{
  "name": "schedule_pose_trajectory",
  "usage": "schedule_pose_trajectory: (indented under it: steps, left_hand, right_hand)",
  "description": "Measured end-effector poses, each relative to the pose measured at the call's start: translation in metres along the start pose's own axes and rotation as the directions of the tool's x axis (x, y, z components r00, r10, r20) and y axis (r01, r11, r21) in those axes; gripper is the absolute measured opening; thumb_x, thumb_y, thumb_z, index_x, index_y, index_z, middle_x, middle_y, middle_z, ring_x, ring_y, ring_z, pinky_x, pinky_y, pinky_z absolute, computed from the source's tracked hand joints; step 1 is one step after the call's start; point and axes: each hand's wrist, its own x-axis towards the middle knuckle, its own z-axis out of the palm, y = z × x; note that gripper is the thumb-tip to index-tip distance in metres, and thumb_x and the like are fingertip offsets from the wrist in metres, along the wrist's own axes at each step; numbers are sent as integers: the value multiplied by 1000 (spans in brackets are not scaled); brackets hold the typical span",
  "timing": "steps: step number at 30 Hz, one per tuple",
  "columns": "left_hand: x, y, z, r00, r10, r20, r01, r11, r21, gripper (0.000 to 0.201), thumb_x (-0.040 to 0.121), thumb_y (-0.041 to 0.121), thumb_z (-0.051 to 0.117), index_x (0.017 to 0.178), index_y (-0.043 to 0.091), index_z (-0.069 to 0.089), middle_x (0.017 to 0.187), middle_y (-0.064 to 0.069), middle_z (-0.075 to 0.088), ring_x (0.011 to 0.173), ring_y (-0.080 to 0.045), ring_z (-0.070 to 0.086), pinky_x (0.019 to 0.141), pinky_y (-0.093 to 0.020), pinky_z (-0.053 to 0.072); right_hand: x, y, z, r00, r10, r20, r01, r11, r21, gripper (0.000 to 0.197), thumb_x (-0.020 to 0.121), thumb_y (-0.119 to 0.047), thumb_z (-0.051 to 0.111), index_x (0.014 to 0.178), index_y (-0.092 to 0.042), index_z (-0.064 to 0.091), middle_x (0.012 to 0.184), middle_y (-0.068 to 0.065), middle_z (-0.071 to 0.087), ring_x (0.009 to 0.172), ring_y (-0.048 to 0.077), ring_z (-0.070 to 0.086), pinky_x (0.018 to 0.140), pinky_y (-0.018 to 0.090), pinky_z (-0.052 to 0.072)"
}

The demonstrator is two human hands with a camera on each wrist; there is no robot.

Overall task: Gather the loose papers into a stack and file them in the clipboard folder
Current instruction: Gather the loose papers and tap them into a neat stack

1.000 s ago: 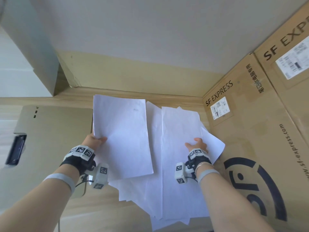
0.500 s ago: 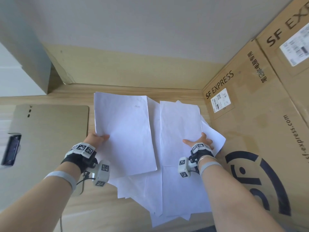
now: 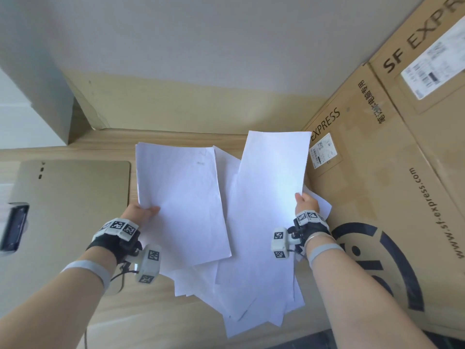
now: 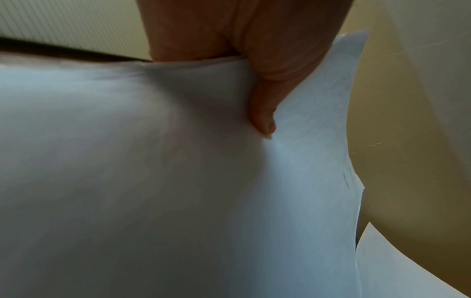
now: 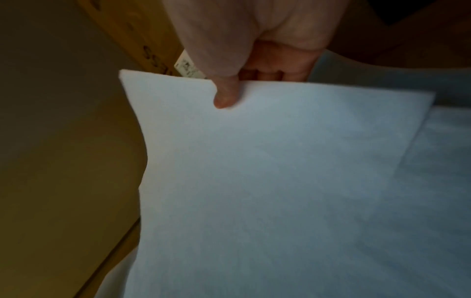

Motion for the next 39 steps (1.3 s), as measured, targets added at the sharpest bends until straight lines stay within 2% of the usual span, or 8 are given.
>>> schedule_pose_trajectory:
  steps: [5, 7, 9, 15, 20, 27, 32, 39]
  left_hand:
    - [-3, 0, -5, 1000, 9, -4, -9, 1000, 3, 43, 88, 20, 61, 118, -11, 56, 120, -28, 61, 94, -33, 58, 83, -34, 42]
    - [-4, 0, -6, 1000, 15, -6, -15, 1000, -6, 43, 88, 20, 60, 118, -11, 55, 120, -28, 60, 97, -35, 59, 85, -35, 43]
    - [-5, 0, -7, 1000, 17, -8, -18, 1000, -3, 43, 88, 20, 60, 118, -11, 54, 120, -27, 60, 91, -30, 55, 84, -34, 42]
    - [-4, 2, -13, 1000, 20, 9, -20, 1000, -11, 44, 88, 19, 60, 120, -10, 53, 107, -24, 60, 89, -29, 54, 87, -37, 43]
    - [-2, 0, -16, 1000, 4, 17, -4, 1000, 5, 46, 87, 23, 60, 121, -8, 52, 118, -26, 60, 91, -31, 54, 94, -41, 44]
    - [3, -6, -12, 999, -10, 34, 8, 999, 40, 45, 88, 20, 60, 121, -9, 52, 120, -28, 60, 90, -31, 54, 90, -39, 42]
    - [5, -7, -15, 999, -24, 34, 21, 996, 83, 47, 87, 20, 61, 123, -10, 51, 121, -27, 59, 105, -38, 58, 89, -38, 42]
    - [5, -6, -13, 998, -44, 45, 39, 995, 92, 47, 86, 20, 62, 123, -9, 52, 120, -27, 60, 106, -39, 59, 94, -41, 44]
  right_hand:
    - [-12, -4, 0, 978, -135, -156, 146, 988, 60, 34, 100, -14, 36, 128, -4, 53, 127, 14, 56, 119, 32, 51, 91, 25, 37]
    - [-14, -1, -6, 961, -144, -236, 154, 988, 23, 30, 99, -11, 37, 114, 3, 59, 107, 12, 59, 105, 31, 54, 93, 28, 41]
    - [-18, 1, -12, 983, -55, -176, 57, 998, 9, 23, 99, -9, 37, 105, 0, 57, 98, 12, 56, 98, 30, 52, 90, 32, 42]
    - [-35, 32, -3, 982, 140, 128, -97, 952, -291, 37, 97, -11, 40, 131, 1, 47, 136, 20, 49, 125, 31, 49, 75, 22, 36]
    - [-53, 38, 18, 966, 253, 63, -208, 893, -400, 43, 91, -28, 49, 127, -3, 49, 135, 19, 46, 122, 34, 48, 98, 37, 41]
    - [-53, 50, 24, 983, 184, 15, -181, 975, -127, 55, 83, -9, 65, 130, -11, 37, 129, 17, 53, 98, 34, 61, 78, 37, 49]
    - [-44, 47, 10, 992, 128, -21, -129, 991, -47, 37, 96, -14, 46, 131, -2, 49, 133, 15, 55, 118, 34, 53, 93, 36, 44]
    - [-22, 15, -16, 999, -2, -36, 5, 998, 69, 22, 90, -17, 47, 92, 0, 61, 79, 13, 52, 75, 21, 45, 68, 28, 35]
